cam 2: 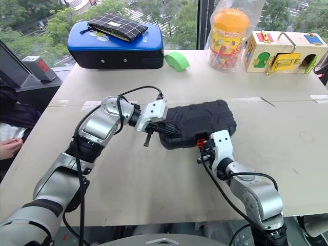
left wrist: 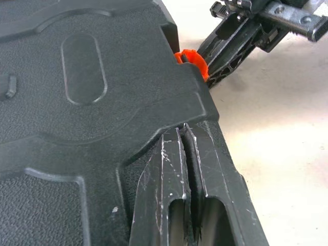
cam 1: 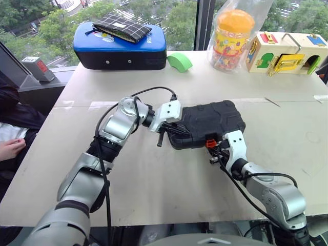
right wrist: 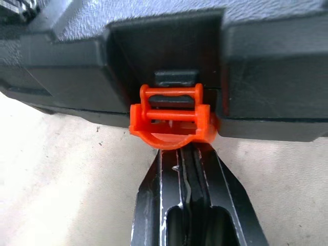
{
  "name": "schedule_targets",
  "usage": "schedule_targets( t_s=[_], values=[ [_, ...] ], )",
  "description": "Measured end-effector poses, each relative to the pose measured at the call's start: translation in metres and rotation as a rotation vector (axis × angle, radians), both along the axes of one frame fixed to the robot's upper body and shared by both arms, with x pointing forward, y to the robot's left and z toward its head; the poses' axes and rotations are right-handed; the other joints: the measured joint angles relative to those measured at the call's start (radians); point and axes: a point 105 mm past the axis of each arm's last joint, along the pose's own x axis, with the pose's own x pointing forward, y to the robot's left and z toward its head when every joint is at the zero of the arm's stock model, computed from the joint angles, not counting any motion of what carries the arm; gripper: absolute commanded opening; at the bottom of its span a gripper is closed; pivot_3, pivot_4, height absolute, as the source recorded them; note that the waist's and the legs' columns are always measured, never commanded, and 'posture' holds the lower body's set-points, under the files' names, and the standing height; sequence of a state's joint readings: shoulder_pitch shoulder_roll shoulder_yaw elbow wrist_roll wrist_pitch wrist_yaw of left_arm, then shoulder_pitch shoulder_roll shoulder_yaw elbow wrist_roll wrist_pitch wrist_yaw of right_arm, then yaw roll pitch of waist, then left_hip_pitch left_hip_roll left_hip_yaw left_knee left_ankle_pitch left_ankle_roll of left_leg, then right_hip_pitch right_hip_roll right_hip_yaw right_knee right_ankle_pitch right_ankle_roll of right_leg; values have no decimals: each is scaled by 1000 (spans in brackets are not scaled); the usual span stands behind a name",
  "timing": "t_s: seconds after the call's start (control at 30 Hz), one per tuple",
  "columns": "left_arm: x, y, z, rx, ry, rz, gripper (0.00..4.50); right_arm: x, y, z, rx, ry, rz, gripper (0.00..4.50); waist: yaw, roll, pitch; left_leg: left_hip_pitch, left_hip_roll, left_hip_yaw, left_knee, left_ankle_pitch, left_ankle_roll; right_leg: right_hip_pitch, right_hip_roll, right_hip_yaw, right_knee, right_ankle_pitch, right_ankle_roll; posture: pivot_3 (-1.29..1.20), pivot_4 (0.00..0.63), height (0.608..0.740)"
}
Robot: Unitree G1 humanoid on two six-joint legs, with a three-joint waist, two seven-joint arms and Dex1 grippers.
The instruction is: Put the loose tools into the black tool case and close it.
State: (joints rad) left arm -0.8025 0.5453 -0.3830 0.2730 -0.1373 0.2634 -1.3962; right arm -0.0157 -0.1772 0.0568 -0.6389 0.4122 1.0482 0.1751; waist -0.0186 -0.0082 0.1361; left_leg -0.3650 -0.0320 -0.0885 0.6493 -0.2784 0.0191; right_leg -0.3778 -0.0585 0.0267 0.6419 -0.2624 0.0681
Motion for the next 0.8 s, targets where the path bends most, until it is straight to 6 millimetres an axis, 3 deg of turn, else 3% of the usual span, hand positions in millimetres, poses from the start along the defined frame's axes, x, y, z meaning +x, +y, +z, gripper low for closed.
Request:
schedule_targets(
  t_s=[0.17, 0.33, 0.57, 0.73, 0.8],
  values=[
    [0, -1, 0, 2, -9, 1, 85, 0, -5, 18, 63, -51, -17, 0, -3, 0, 0, 0, 0, 0, 0, 0, 0, 0, 1, 0, 0, 0, 0, 0, 150, 740],
    [-3, -4, -2, 1, -8, -12, 85, 5, 7, 71, 126, -256, 37, 0, 1, 0, -3, 1, 0, -1, -1, 0, 0, 0, 1, 0, -1, 0, 0, 0, 150, 740],
    [-6, -5, -3, -12, -17, -14, 85, 13, 4, 68, 87, -248, 42, 0, 4, 0, -3, 1, 0, -1, -2, 0, 0, 0, 1, 0, -1, 0, 0, 0, 150, 740],
    [-14, -12, -5, -232, 101, 80, 85, 8, -6, 94, -18, -450, 68, 0, 4, 1, -3, -2, 0, -1, -2, 0, 0, -1, 0, 0, -3, 0, 0, 0, 150, 740],
    [-19, -10, -2, -322, 189, 129, 561, 2, -12, 94, -49, -473, 79, 819, 2, -1, -1, -5, 1, -3, -1, 0, 0, -3, 1, -1, -2, 0, 0, 0, 150, 740]
  ],
)
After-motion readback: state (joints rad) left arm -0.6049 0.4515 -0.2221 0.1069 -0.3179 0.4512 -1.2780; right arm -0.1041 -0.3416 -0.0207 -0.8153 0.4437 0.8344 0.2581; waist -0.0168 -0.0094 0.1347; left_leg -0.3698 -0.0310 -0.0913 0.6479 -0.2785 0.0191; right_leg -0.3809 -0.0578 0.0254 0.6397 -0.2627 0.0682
